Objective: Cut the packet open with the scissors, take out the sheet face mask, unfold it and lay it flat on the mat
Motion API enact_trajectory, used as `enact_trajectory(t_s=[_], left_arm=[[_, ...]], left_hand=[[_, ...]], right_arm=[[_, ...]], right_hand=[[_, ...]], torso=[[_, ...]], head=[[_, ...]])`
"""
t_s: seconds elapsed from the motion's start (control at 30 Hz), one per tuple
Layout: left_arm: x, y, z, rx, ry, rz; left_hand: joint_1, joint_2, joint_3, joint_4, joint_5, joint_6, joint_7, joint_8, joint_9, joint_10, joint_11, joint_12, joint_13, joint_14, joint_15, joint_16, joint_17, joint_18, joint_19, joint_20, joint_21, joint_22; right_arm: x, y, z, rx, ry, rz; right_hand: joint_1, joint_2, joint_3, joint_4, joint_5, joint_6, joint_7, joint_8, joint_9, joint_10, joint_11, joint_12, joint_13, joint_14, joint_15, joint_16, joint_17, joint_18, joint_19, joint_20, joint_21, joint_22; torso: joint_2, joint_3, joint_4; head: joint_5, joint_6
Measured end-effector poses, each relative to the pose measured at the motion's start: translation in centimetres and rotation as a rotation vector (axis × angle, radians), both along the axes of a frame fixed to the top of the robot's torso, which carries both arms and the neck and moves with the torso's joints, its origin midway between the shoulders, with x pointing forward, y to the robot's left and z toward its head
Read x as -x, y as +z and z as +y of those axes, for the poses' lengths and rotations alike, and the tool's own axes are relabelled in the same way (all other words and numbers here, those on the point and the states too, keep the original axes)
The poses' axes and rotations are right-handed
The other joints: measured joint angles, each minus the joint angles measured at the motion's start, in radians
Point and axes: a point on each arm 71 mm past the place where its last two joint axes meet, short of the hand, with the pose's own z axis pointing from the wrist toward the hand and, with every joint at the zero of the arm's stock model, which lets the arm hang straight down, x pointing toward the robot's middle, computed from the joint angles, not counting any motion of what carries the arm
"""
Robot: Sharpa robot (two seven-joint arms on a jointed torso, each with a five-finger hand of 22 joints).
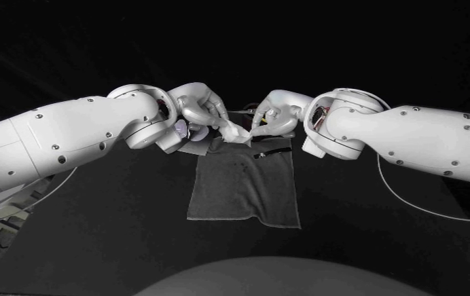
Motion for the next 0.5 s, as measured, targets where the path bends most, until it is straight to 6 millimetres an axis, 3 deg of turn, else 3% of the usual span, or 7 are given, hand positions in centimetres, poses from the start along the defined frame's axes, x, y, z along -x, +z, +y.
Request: enact_trajectory(t_s=[0.1,0.17,0.23,0.27,0.3,0.37,0.5], left_arm=[[0.1,0.0,0.0,0.032,0.021,0.026],[0.1,0.0,0.2,0.053,0.038,0.046],[0.1,-0.1,0.4,0.069,0.052,0.062],[0.1,-0.1,0.4,0.074,0.056,0.068],[0.1,-0.1,0.4,0.081,0.062,0.076],[0.2,-0.2,0.5,0.095,0.073,0.095],[0.2,-0.3,0.5,0.117,0.09,0.131]], left_hand=[[-0.003,-0.003,0.003,0.003,-0.002,0.0,0.0,0.0,0.0,0.004,-0.003,0.0,0.0,0.0,0.0,0.0,0.0,0.0,0.002,0.002,0.0,0.002],[-0.003,-0.003,0.003,0.003,-0.002,0.0,0.0,0.0,0.0,0.004,-0.003,0.0,0.0,0.0,0.0,0.0,0.001,0.0,0.004,0.004,0.004,0.003],[-0.003,-0.003,0.005,0.0,-0.002,0.0,0.0,0.0,0.0,0.004,-0.003,0.0,0.0,0.006,0.002,0.005,0.002,0.0,0.006,0.002,0.004,0.005],[-0.003,-0.003,0.006,0.0,-0.003,0.0,0.0,0.0,0.0,0.004,-0.003,0.002,0.0,0.007,0.0,0.005,0.002,0.0,0.007,0.0,0.007,0.005],[-0.003,-0.003,0.007,-0.002,-0.004,0.0,0.0,0.0,0.0,0.004,-0.003,0.004,0.001,0.007,0.0,0.005,0.002,0.0,0.007,0.0,0.008,0.006],[-0.004,-0.004,0.011,0.0,-0.003,0.0,0.0,0.0,0.0,0.007,0.0,0.004,0.001,0.007,0.0,0.005,0.002,0.0,0.007,0.0,0.009,0.01],[-0.017,-0.017,0.049,-0.008,0.0,0.008,-0.003,0.007,0.0,0.011,-0.003,0.004,0.003,0.011,-0.003,0.01,0.002,0.0,0.018,0.0,0.023,0.02]], right_arm=[[0.1,-0.6,-0.1,-0.024,-0.014,0.007],[0.1,-1.0,-0.2,-0.042,-0.03,0.01],[0.2,-1.3,-0.4,-0.06,-0.045,0.014],[0.2,-1.4,-0.4,-0.066,-0.05,0.016],[0.2,-1.6,-0.5,-0.076,-0.057,0.018],[0.3,-2.0,-0.6,-0.098,-0.074,0.026],[0.5,-2.7,-0.7,-0.131,-0.097,0.04]], right_hand=[[0.0,0.0,0.001,-0.007,-0.001,-0.003,0.001,0.0,0.002,-0.004,0.001,-0.012,-0.003,0.0,0.0,-0.007,0.0,0.0,-0.002,0.001,-0.014,0.0],[-0.003,-0.004,-0.007,-0.01,-0.001,-0.027,0.006,-0.007,0.007,-0.052,0.009,-0.108,-0.07,0.002,0.006,-0.057,0.0,0.009,-0.038,0.005,-0.11,-0.01],[-0.037,-0.037,-0.055,0.018,0.003,-0.061,0.025,-0.043,-0.01,-0.108,0.022,-0.209,-0.14,0.006,0.017,-0.117,0.0,0.033,-0.084,0.011,-0.239,-0.057],[-0.042,-0.043,-0.063,0.023,0.003,-0.065,0.03,-0.05,-0.014,-0.117,0.026,-0.224,-0.151,0.005,0.02,-0.126,-0.002,0.034,-0.09,0.013,-0.258,-0.065],[-0.064,-0.064,-0.099,0.042,0.003,-0.092,0.045,-0.078,-0.029,-0.174,0.042,-0.314,-0.215,-0.005,0.034,-0.187,-0.044,0.049,-0.131,0.023,-0.368,-0.112],[-0.072,-0.079,-0.142,0.063,0.003,-0.122,0.065,-0.111,-0.045,-0.246,0.062,-0.414,-0.287,-0.03,0.049,-0.264,-0.102,0.062,-0.167,0.038,-0.473,-0.164],[-0.054,-0.105,-0.2,0.089,0.009,-0.158,0.083,-0.146,-0.059,-0.324,0.078,-0.483,-0.351,-0.094,0.067,-0.386,-0.199,0.063,-0.188,0.059,-0.539,-0.215]], torso=[[0.0,0.0,0.0],[0.0,0.0,-0.0001],[0.0,0.0,-0.0007],[0.0,0.0001,-0.0007],[0.0,0.0,-0.0008],[0.0,0.0006,-0.0009],[0.001,0.0008,-0.0012]], head=[[0.002,0.001],[0.002,0.001],[0.003,0.001],[0.003,0.001],[0.003,0.001],[0.003,0.0],[0.004,-0.001]])
